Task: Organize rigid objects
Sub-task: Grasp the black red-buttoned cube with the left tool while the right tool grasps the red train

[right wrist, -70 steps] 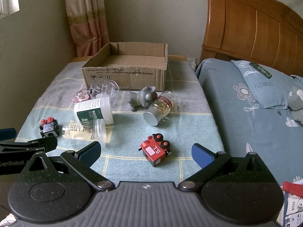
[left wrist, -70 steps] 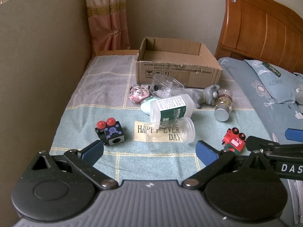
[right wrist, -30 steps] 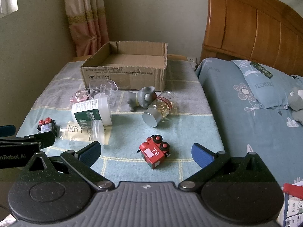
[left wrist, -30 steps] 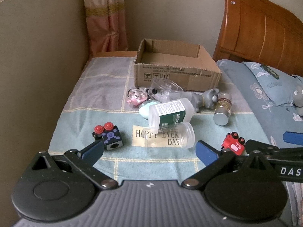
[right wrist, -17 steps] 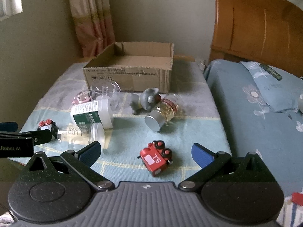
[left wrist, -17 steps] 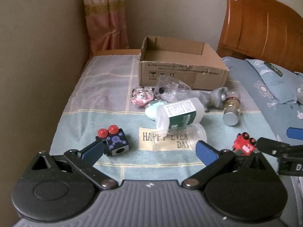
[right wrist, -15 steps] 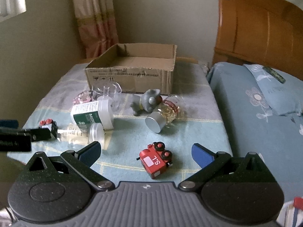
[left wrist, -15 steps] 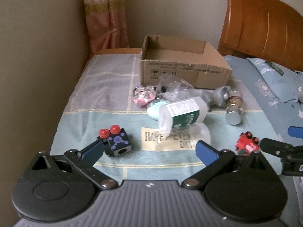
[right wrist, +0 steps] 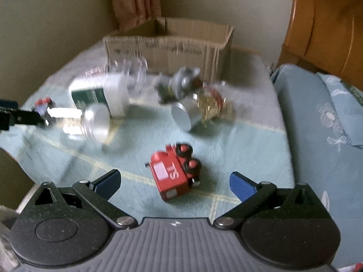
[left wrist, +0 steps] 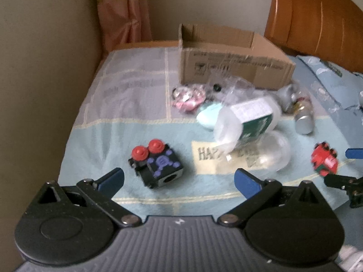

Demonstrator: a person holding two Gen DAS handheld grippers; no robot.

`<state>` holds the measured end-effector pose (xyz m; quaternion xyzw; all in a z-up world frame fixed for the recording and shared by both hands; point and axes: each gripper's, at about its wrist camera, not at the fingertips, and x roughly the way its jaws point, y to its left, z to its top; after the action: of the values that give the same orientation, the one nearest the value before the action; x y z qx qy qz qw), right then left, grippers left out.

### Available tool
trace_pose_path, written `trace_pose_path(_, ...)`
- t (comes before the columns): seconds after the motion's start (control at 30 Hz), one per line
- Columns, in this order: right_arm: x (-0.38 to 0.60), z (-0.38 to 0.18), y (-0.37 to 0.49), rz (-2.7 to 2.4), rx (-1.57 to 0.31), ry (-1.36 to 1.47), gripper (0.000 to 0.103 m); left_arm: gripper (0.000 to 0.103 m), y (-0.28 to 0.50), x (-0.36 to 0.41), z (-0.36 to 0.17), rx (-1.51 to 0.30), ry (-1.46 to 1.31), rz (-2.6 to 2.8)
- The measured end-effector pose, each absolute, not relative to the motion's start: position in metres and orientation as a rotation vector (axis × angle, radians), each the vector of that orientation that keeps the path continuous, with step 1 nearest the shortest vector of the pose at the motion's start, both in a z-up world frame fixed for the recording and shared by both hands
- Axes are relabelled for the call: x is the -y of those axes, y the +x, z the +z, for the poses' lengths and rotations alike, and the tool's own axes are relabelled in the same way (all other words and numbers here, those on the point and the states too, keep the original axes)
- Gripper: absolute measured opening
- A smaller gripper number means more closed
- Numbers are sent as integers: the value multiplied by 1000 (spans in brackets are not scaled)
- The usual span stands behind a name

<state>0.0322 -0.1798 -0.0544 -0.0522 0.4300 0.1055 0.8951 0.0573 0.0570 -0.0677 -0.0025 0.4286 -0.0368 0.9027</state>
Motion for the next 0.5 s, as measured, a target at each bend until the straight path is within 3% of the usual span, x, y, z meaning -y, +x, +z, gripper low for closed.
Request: trace_pose_path(0.5, 189, -78, 61, 182, -938, -116, 103, 102, 92, -66, -102, -951, -13, -40)
